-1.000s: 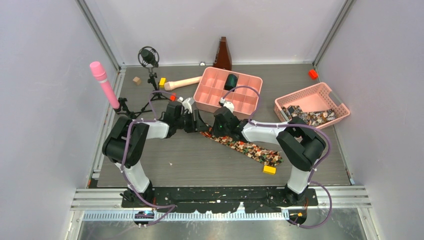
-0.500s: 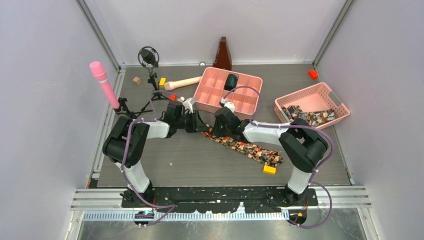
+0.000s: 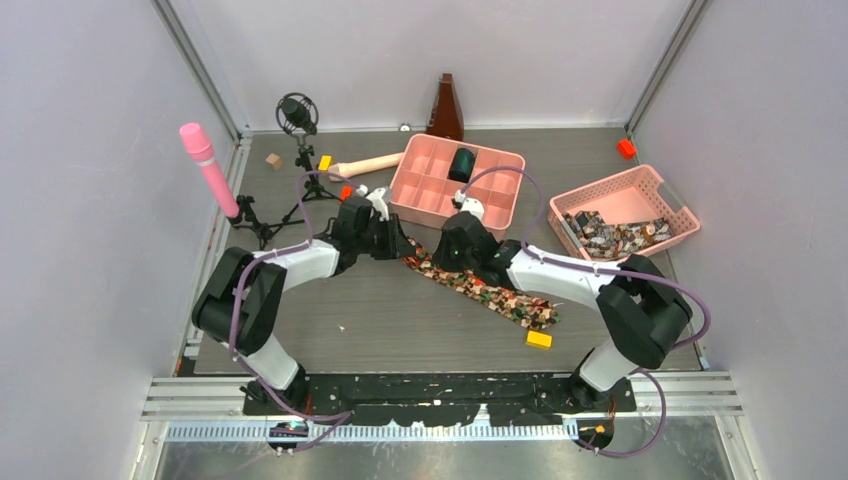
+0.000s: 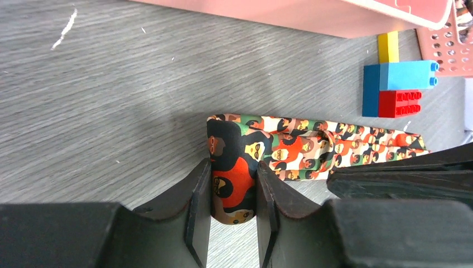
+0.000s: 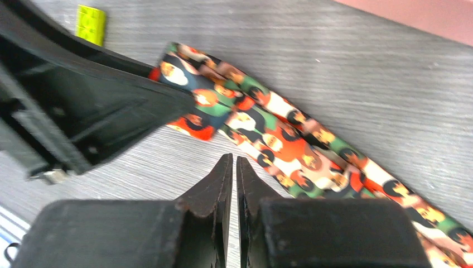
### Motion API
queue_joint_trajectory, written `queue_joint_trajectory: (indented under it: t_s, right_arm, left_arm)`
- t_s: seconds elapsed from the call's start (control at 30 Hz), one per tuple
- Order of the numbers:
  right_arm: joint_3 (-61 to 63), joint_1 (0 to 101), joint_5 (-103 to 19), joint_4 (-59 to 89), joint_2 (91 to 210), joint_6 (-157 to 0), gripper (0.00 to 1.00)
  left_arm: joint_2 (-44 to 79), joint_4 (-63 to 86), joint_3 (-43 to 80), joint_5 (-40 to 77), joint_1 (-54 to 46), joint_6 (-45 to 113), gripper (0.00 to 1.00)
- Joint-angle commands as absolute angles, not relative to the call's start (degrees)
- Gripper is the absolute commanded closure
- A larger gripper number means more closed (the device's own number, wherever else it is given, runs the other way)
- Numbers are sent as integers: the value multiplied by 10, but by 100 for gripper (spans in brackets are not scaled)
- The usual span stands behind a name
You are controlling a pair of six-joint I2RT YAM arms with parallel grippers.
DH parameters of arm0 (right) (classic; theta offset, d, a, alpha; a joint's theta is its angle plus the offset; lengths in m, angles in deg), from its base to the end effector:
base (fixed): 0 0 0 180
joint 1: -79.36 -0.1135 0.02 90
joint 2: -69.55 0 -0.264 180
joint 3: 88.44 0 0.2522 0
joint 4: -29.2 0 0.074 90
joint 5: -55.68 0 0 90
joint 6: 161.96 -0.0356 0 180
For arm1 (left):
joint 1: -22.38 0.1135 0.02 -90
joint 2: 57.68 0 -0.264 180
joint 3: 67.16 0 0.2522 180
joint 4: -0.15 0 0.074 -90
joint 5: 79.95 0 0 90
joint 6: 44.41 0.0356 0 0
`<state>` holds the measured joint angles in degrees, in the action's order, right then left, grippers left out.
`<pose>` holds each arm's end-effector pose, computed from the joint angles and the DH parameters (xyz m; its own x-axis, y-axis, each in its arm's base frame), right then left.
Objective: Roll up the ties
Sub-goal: Roll the tie at the center of the board.
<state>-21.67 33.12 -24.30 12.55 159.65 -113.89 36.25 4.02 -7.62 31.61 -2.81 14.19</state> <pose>0.2366 0.2381 0.2076 -0.7442 0.1742 -0.6448 -0.1636 0.8884 0.4289 0.2933 -0.1524 0.1681 -0.8206 -0.1495 -0.5517 0.2688 0.7508 -0.6033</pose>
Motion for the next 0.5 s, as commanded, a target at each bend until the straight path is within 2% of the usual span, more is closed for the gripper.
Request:
queue_joint_trajectory:
  t_s: [0.0,0.3,0.47]
  right_arm:
    - [-240,339,-216,106,1575,-1137,87]
    - [-261,347,-211,96,1549,-1140,91]
    - [-266,350,-204,85,1533,-1137,92]
  left_arm:
    - [324,89,-44,217,-50,176,85]
    - [325,137,-14,72,-106,216,92]
    - [337,156,0,24,-122,214,100]
